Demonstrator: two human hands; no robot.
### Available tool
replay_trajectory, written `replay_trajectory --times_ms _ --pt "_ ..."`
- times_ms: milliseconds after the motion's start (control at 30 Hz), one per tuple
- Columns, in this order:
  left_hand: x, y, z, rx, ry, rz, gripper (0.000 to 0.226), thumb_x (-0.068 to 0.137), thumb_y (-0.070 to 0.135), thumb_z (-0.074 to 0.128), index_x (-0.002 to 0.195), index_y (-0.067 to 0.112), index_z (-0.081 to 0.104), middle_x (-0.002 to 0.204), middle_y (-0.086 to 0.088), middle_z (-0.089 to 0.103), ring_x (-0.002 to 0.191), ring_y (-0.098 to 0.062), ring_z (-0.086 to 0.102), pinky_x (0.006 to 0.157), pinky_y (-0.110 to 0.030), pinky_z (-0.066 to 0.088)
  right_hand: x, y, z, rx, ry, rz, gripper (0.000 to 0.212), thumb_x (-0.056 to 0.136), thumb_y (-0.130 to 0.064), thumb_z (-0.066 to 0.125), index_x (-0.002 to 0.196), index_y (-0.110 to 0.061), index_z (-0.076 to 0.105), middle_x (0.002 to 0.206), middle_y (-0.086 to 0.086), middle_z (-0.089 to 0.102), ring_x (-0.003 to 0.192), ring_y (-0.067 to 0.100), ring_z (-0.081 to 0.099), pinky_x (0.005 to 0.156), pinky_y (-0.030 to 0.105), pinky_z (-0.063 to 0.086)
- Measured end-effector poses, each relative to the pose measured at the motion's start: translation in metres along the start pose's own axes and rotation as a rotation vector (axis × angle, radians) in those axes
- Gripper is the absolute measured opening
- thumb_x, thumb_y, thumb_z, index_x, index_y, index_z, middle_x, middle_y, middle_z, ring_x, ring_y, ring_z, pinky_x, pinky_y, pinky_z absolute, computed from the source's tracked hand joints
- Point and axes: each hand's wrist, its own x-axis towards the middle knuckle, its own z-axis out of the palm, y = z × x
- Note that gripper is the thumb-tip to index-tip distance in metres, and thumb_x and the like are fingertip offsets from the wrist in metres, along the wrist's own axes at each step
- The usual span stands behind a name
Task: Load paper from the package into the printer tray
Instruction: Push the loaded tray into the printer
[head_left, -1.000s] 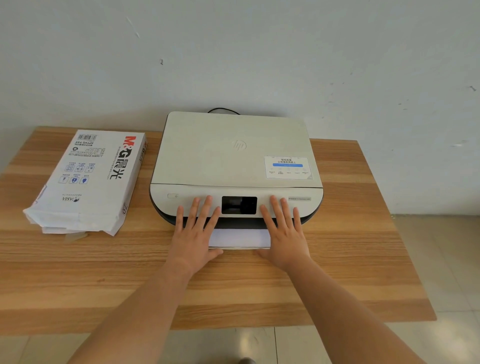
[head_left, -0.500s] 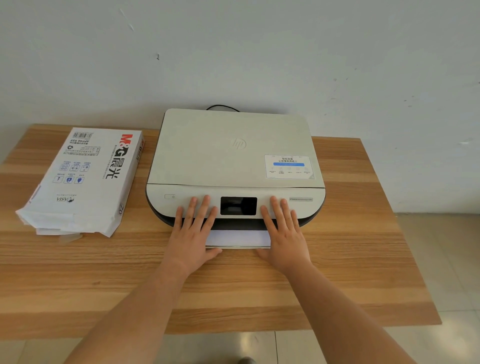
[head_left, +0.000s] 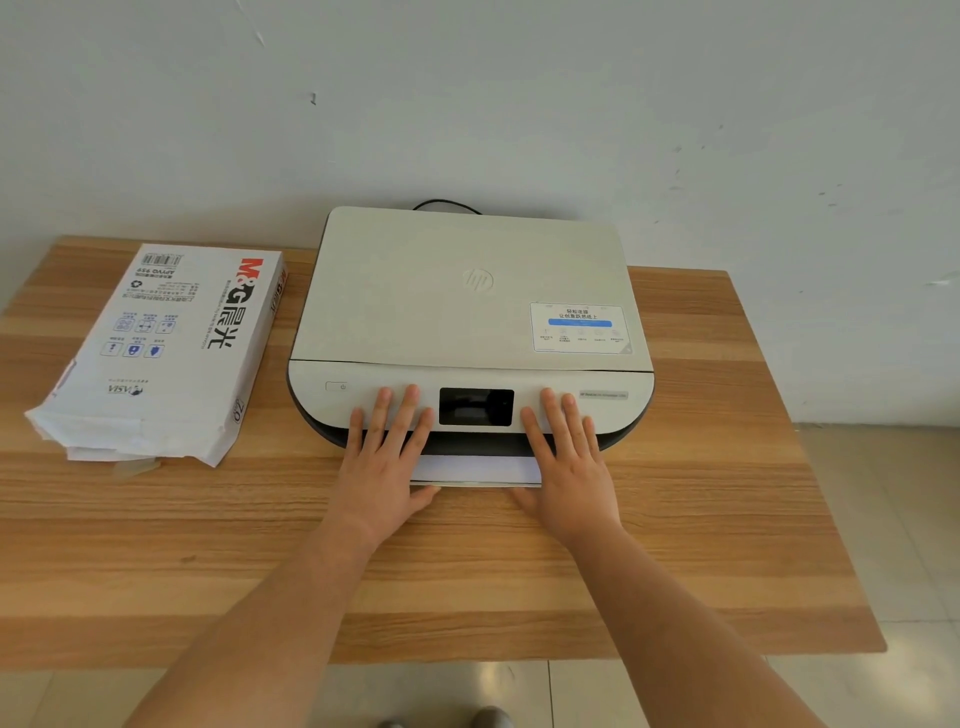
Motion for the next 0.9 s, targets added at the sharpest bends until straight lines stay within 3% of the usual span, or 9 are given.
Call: replay_trajectory --times_ms 367,633,900 --pt "0.003 0.002 0.005 -0.009 0.041 -0.008 0.100 0.075 0.053 0.070 0.150 0.014 0.017 0.159 -0.011 -0.012 0.145 -0.038 -0.008 0.113 -0.062 0.015 0.001 -0.002 0.005 -0.010 0.033 0.020 0.096 0.080 -0.051 0.066 0.153 -0.021 0.011 0.161 0.008 -0.008 0.148 0.030 -0.010 0.119 0.052 0.014" --pt "0.005 0.005 0.009 -0.007 0.051 -0.025 0.097 0.078 0.050 0.068 0.149 0.014 0.012 0.159 -0.013 -0.011 0.145 -0.038 -0.008 0.114 -0.063 0.012 0.003 -0.005 0.011 -0.012 0.059 0.041 0.097 0.081 -0.045 0.069 0.152 -0.021 0.007 0.159 0.006 -0.020 0.147 0.031 -0.011 0.119 0.052 0.009" --pt "0.006 0.005 0.013 -0.010 0.048 -0.032 0.097 0.080 0.048 0.067 0.149 0.015 0.009 0.159 -0.012 -0.014 0.145 -0.038 -0.010 0.114 -0.063 0.008 0.005 -0.005 0.017 -0.005 0.108 0.034 0.093 0.082 -0.043 0.069 0.152 -0.019 0.013 0.160 0.007 -0.016 0.148 0.033 -0.006 0.118 0.054 0.012"
